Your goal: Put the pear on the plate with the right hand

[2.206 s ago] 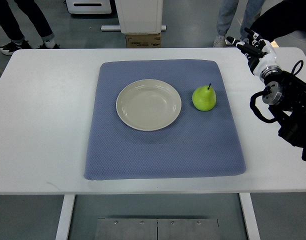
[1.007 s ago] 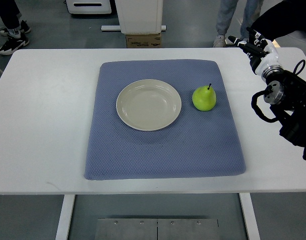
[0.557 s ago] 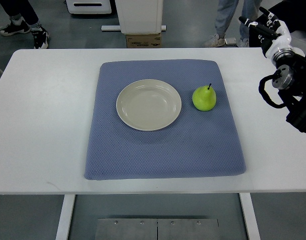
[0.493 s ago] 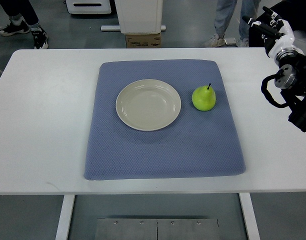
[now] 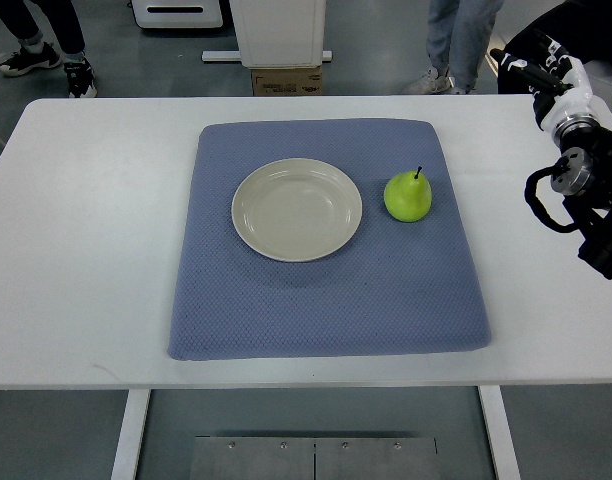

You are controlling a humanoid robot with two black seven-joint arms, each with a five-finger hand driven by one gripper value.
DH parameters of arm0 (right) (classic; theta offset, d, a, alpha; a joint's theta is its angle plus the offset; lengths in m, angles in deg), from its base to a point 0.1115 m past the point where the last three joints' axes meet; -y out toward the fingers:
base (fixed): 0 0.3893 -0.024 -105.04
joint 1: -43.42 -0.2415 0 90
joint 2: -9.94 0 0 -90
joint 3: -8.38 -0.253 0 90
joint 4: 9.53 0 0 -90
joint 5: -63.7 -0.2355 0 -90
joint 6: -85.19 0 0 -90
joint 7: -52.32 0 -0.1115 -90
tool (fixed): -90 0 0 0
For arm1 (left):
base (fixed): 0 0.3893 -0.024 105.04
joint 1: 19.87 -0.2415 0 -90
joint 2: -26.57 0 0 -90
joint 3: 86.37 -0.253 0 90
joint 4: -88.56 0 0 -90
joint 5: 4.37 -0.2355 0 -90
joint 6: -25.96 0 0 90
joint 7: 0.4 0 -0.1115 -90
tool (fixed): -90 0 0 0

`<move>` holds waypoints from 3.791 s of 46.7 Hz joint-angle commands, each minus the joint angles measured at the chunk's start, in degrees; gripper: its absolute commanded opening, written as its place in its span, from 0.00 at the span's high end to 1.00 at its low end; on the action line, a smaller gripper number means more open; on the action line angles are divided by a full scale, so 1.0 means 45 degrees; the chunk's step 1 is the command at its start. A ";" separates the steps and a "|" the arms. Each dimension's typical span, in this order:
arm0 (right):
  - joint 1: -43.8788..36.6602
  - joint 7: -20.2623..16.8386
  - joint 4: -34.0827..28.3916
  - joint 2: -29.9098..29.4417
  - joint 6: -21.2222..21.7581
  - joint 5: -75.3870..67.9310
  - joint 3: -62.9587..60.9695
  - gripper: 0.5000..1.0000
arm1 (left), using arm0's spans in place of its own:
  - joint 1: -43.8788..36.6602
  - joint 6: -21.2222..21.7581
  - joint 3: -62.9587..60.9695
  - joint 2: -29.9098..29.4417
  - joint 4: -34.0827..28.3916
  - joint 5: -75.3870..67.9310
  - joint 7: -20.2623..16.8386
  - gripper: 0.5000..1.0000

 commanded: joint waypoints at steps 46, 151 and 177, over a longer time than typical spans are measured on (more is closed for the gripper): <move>0.2510 0.1582 -0.4389 0.2185 0.1544 0.0012 0.1146 0.00 | -0.0002 -0.0003 0.0000 0.0000 0.0000 0.0000 0.0000 0.00; 0.1925 0.3126 -0.5933 0.1541 -0.2382 0.6086 0.6459 0.00 | -0.0002 -0.0003 0.0000 0.0000 0.0000 0.0000 0.0000 0.00; 0.1592 0.3165 -0.5444 0.1521 -0.2401 0.6086 0.7611 0.04 | -0.0002 -0.0003 0.0000 0.0000 0.0000 0.0000 0.0000 0.00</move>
